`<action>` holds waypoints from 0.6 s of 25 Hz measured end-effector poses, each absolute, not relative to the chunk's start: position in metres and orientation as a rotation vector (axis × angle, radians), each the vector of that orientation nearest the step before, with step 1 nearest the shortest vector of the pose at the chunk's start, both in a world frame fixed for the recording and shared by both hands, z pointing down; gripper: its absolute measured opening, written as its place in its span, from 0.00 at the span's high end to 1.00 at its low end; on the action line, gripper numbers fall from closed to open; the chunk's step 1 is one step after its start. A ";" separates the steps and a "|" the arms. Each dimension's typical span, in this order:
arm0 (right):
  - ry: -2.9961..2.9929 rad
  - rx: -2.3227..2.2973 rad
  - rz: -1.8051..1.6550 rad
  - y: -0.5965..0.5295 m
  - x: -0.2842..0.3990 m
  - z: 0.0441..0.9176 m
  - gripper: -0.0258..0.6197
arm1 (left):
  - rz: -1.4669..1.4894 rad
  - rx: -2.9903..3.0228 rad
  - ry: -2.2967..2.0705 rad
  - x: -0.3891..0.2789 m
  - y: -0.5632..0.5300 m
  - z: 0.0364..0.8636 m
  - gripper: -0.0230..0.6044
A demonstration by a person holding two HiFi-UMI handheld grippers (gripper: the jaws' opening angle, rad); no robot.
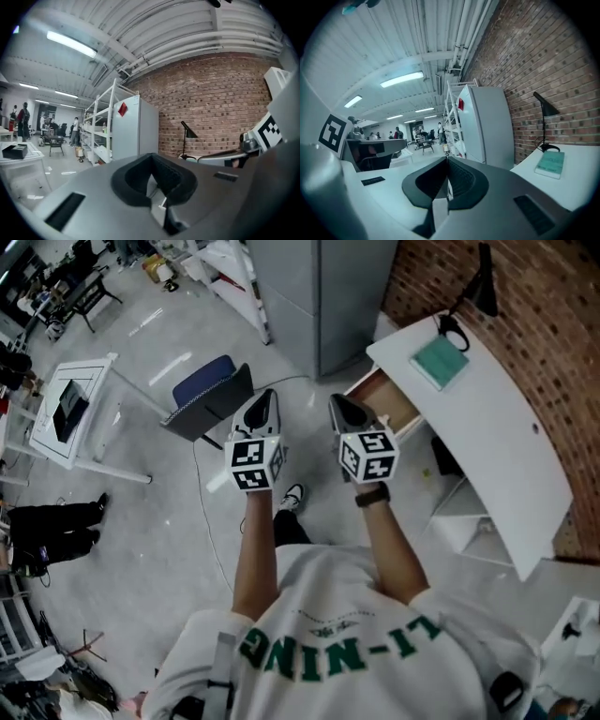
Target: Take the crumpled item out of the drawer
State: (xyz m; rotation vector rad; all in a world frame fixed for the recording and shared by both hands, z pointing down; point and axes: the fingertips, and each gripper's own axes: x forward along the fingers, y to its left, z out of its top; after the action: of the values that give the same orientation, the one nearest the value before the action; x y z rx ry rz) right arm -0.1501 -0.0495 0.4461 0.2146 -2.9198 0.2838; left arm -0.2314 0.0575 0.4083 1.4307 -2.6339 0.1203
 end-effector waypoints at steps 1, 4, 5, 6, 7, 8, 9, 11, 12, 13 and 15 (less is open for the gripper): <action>-2.919 0.250 0.286 -0.059 -0.157 0.445 0.95 | 0.124 1.473 -2.612 -0.240 0.043 0.407 0.97; -2.912 0.366 0.297 -0.088 -0.173 0.438 0.95 | 0.134 1.628 -2.517 -0.261 -0.006 0.399 0.97; -2.907 0.409 0.306 -0.097 -0.177 0.436 0.95 | 0.138 1.680 -2.483 -0.267 -0.021 0.396 0.97; -2.903 0.456 0.318 -0.107 -0.180 0.435 0.95 | 0.144 1.732 -2.448 -0.271 -0.037 0.394 0.97; -2.899 0.506 0.332 -0.117 -0.181 0.435 0.95 | 0.156 1.786 -2.413 -0.274 -0.051 0.393 0.97; -2.895 0.558 0.346 -0.128 -0.183 0.436 0.95 | 0.172 1.839 -2.376 -0.275 -0.066 0.393 0.97; -2.888 0.612 0.361 -0.140 -0.183 0.437 0.95 | 0.188 1.887 -2.337 -0.276 -0.080 0.395 0.97; -2.861 0.716 0.389 -0.161 -0.180 0.444 0.95 | 0.208 1.967 -2.255 -0.275 -0.106 0.404 0.97; -2.843 0.766 0.402 -0.170 -0.177 0.449 0.95 | 0.217 2.001 -2.213 -0.274 -0.117 0.410 0.97; -2.826 0.815 0.414 -0.177 -0.173 0.454 0.95 | 0.226 2.033 -2.171 -0.272 -0.128 0.416 0.97; -2.792 0.908 0.431 -0.189 -0.165 0.462 0.95 | 0.240 2.099 -2.090 -0.267 -0.148 0.427 0.97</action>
State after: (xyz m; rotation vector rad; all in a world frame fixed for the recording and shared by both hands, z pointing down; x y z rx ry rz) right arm -0.1654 -0.1893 0.4621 0.9081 -2.7921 0.4309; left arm -0.2671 -0.1476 0.4269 2.0988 -2.0897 0.2404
